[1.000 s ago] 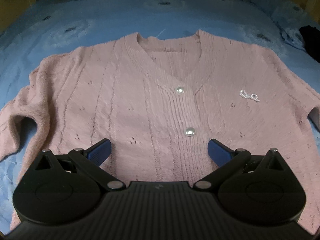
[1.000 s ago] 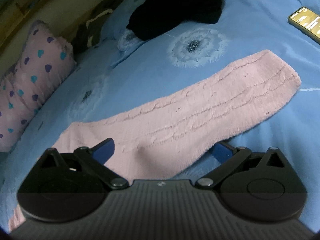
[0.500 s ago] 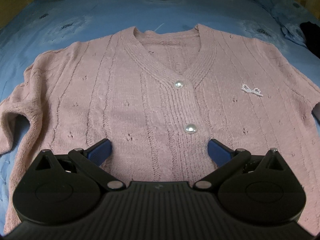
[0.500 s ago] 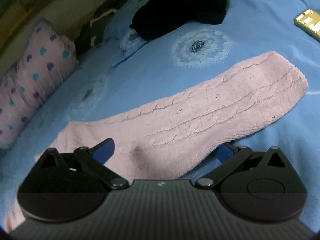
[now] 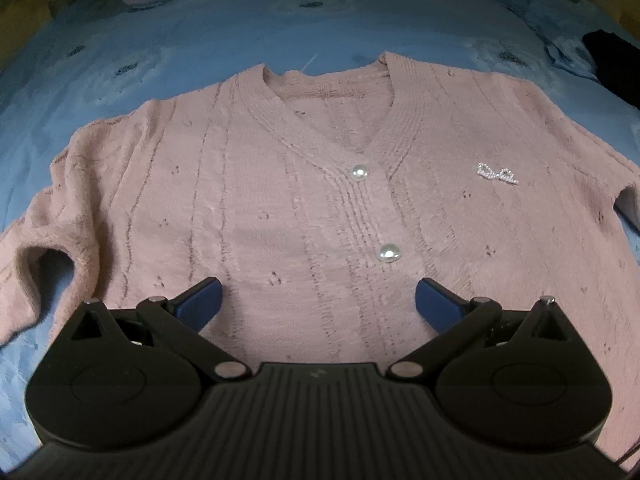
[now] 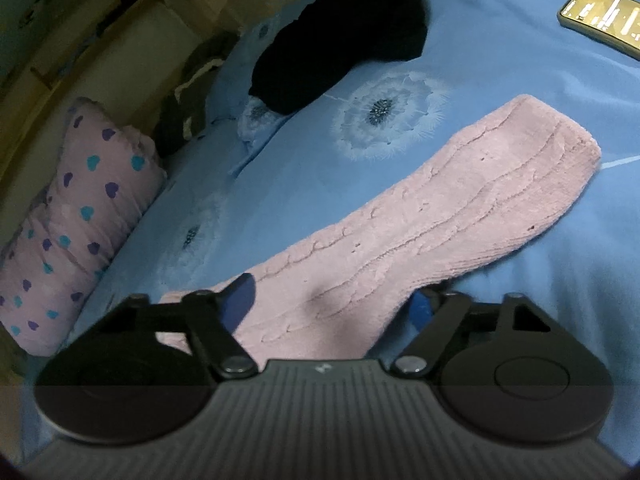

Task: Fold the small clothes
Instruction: 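Move the right tool over the cardigan sleeve nearest it, then grasp the sleeve cuff with the right tool, fold it across the body, release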

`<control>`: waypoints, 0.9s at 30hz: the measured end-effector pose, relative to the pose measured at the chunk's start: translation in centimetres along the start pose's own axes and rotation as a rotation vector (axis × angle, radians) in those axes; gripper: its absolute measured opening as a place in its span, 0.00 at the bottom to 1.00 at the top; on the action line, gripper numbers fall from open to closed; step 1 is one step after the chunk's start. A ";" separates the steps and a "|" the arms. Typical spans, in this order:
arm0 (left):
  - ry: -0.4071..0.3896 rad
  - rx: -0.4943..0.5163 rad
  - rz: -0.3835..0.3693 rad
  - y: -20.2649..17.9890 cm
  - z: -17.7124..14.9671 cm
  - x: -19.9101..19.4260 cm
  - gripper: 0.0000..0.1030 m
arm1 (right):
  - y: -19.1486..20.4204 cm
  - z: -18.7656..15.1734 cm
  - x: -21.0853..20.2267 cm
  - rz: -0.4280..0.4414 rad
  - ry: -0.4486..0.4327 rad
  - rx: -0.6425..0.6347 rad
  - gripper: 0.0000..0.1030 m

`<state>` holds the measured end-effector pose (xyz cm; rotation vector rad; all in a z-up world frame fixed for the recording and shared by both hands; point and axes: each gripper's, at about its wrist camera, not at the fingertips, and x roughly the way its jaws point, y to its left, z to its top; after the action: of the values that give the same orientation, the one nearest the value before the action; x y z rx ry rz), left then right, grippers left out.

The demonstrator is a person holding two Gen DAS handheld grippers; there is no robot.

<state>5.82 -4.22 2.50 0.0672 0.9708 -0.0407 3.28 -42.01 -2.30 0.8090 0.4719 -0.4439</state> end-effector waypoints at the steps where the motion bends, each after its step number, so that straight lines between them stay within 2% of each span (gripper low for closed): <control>1: -0.002 0.009 -0.001 0.2 0.0 -0.1 1.00 | -0.1 0.0 -0.1 -0.001 -0.009 0.001 0.65; 3: -0.011 0.026 0.001 0.6 0.0 -0.3 1.00 | 0.0 0.1 -0.4 -0.005 -0.039 -0.009 0.44; 4: -0.017 0.031 0.003 0.8 0.1 -0.4 1.00 | 0.1 0.1 -0.5 -0.009 -0.051 -0.021 0.40; 6: -0.022 0.035 0.001 1.4 0.2 -0.5 1.00 | 0.3 0.2 -0.6 -0.011 -0.061 -0.041 0.22; 9: -0.025 0.023 -0.006 2.3 0.5 -0.4 1.00 | 0.5 0.2 -0.6 0.007 -0.063 -0.064 0.14; 14: -0.011 -0.012 -0.007 3.6 0.6 -0.3 1.00 | 1.6 0.4 -1.6 0.087 -0.104 -0.116 0.11; 18: -0.019 -0.019 0.005 4.2 0.8 -0.6 1.00 | 3.0 0.4 -2.2 0.149 -0.104 -0.152 0.10; 27: -0.034 -0.066 0.010 6.0 0.9 -1.8 1.00 | 8.3 0.9 -4.5 0.275 -0.126 -0.275 0.10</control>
<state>5.91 1.70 4.68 0.0105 0.9370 -0.0006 4.37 -36.75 5.48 0.5646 0.2902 -0.1678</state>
